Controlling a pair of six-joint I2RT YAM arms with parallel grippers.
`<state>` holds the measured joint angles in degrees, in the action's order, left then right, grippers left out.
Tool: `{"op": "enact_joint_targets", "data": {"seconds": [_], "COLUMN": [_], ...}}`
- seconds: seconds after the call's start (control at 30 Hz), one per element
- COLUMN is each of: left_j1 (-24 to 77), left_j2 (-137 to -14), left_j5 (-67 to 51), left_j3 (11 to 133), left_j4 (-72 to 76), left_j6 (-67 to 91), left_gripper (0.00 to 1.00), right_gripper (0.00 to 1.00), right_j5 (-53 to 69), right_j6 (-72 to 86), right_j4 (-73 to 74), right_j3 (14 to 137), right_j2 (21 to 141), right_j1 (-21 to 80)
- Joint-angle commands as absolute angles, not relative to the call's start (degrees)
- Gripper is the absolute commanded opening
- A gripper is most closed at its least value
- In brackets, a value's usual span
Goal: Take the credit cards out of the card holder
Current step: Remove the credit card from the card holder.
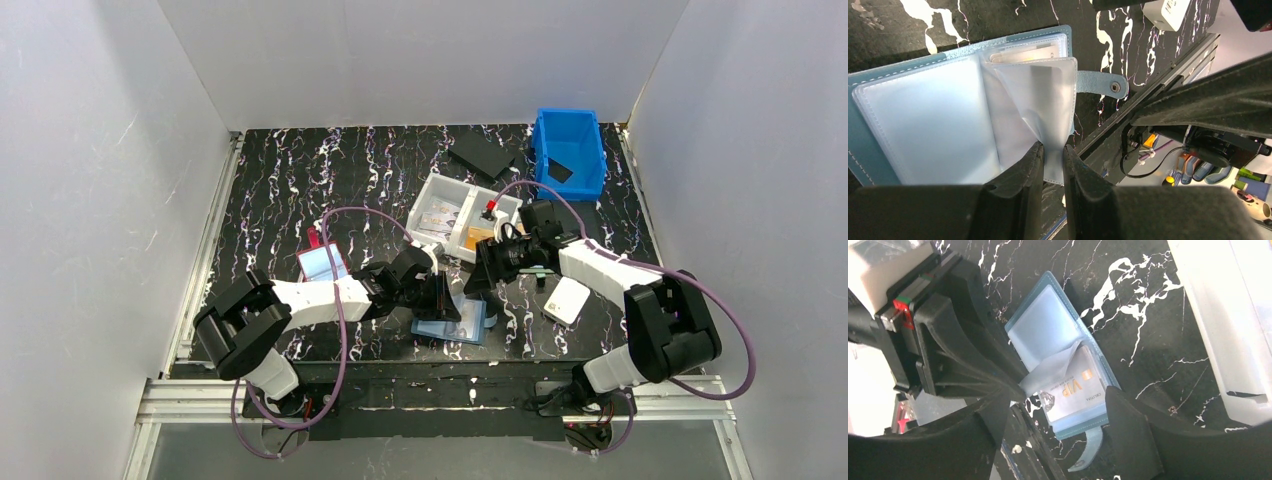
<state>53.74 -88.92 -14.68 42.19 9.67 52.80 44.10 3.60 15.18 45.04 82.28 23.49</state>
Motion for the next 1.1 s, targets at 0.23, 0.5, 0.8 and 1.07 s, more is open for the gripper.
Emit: {"op": "enact_joint_targets", "data": {"seconds": [0.23,0.5,0.8,1.07], "left_j1": [53.4,53.5,53.4,53.4], "left_j2": [-87.7,-87.5,-87.6,-84.9], "left_j5": [-16.3,-16.1,-15.8,-13.6], "left_j3": [40.9,40.1,40.0,37.9], "left_j4": [11.2,12.2,12.8,12.8], "left_j6": [52.6,53.6,54.2,54.8], "left_gripper": [0.10,0.10,0.11,0.33], "right_gripper": [0.54,0.50,0.35,0.11], "right_j5": [43.8,41.0,42.5,41.0], "right_j6": [15.7,18.5,24.6,24.5], "right_j4": [4.8,4.0,-1.9,-0.6], "right_j3": [42.6,41.5,39.2,40.3], "right_j2": [84.4,85.2,85.8,88.3], "right_j1": [26.1,27.5,29.2,29.0]}}
